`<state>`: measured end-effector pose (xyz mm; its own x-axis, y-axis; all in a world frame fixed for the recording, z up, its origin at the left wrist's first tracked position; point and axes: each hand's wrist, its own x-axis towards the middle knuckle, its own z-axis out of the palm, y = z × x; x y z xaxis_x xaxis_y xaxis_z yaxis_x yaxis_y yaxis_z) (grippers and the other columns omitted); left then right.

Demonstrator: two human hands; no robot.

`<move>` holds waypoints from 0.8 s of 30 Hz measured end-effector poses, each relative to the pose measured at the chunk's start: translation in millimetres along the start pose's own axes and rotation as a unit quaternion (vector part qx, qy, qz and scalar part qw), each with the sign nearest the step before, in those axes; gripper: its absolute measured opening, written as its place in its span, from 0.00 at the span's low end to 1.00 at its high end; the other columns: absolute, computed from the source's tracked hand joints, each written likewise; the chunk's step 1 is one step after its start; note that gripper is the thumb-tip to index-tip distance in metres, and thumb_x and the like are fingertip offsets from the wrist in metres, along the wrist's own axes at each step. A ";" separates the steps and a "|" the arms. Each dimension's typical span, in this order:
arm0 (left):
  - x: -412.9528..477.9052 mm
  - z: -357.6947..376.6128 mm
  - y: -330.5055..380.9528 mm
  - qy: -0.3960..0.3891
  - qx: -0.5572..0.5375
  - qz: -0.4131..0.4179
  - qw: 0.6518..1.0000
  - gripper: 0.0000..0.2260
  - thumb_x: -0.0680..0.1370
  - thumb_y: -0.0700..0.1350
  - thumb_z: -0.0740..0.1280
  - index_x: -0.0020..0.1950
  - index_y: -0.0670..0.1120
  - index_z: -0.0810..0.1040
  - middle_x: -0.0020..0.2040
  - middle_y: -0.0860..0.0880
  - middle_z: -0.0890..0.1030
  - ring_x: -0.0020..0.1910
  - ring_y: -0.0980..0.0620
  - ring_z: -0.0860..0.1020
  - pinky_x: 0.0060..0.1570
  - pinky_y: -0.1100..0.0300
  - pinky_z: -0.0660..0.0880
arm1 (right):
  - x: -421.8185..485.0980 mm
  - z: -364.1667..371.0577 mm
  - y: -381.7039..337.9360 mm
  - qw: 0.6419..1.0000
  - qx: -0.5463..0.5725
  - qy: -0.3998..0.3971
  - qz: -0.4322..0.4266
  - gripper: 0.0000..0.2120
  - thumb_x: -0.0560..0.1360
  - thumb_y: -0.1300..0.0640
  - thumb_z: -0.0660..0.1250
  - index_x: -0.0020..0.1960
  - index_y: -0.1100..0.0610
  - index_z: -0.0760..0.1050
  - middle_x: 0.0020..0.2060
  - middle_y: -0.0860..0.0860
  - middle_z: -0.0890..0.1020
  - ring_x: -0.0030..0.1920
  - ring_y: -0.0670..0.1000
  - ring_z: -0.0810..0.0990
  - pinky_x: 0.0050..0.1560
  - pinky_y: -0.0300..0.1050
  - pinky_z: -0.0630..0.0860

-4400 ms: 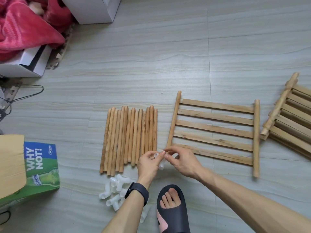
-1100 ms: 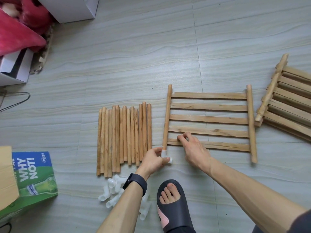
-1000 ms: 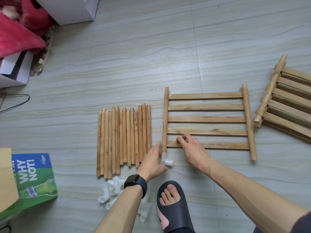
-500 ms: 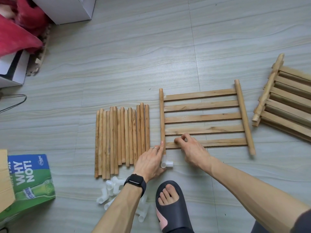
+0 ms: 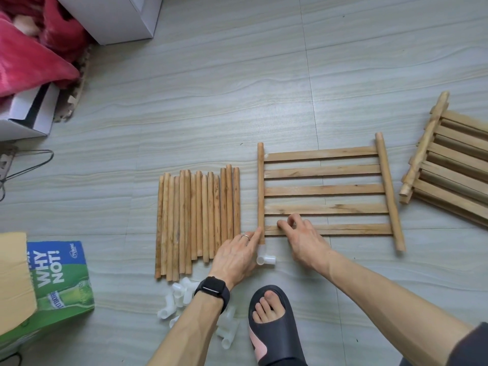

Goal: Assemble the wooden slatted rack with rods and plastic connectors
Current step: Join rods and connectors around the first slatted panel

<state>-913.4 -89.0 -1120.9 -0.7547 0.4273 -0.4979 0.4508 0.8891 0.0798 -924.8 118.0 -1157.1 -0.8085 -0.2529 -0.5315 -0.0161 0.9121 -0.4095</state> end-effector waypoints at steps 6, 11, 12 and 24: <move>-51.5 5.8 -32.1 0.075 -0.126 -0.175 0.974 0.10 0.83 0.57 0.59 0.57 0.54 0.73 0.51 0.55 0.77 0.46 0.54 0.77 0.45 0.57 0.78 | 8.4 -2.6 -0.9 0.999 0.027 -0.027 0.018 0.30 0.76 0.66 0.64 0.73 0.47 0.59 0.67 0.53 0.61 0.61 0.57 0.69 0.61 0.51 0.74; -85.1 21.9 -42.7 -0.122 -0.099 -0.182 0.971 0.26 0.74 0.72 0.60 0.65 0.58 0.72 0.62 0.56 0.74 0.56 0.51 0.78 0.53 0.54 0.75 | 15.0 -5.1 -1.8 0.997 0.061 -0.044 0.036 0.25 0.77 0.59 0.65 0.70 0.46 0.63 0.67 0.52 0.62 0.63 0.58 0.69 0.67 0.53 0.72; -87.0 23.5 -40.5 -0.153 -0.091 -0.173 0.969 0.28 0.73 0.73 0.61 0.67 0.58 0.71 0.64 0.56 0.74 0.58 0.50 0.78 0.54 0.53 0.75 | 14.9 -6.0 -1.1 0.996 0.064 -0.048 0.037 0.25 0.77 0.59 0.65 0.70 0.46 0.63 0.67 0.52 0.62 0.63 0.58 0.69 0.67 0.54 0.72; -73.6 9.8 -41.5 -0.184 -0.064 -0.188 0.963 0.15 0.81 0.47 0.60 0.68 0.54 0.75 0.64 0.49 0.79 0.61 0.46 0.78 0.56 0.53 0.75 | 13.7 -7.5 -1.3 0.995 0.077 -0.049 0.035 0.27 0.75 0.58 0.69 0.71 0.47 0.63 0.66 0.52 0.63 0.64 0.57 0.70 0.66 0.53 0.73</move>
<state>-871.9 -159.0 -1096.0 -0.6223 0.0054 -0.7827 0.0984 0.9926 -0.0714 -940.2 115.7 -1158.3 -0.7427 -0.2280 -0.6296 0.1341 0.8705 -0.4735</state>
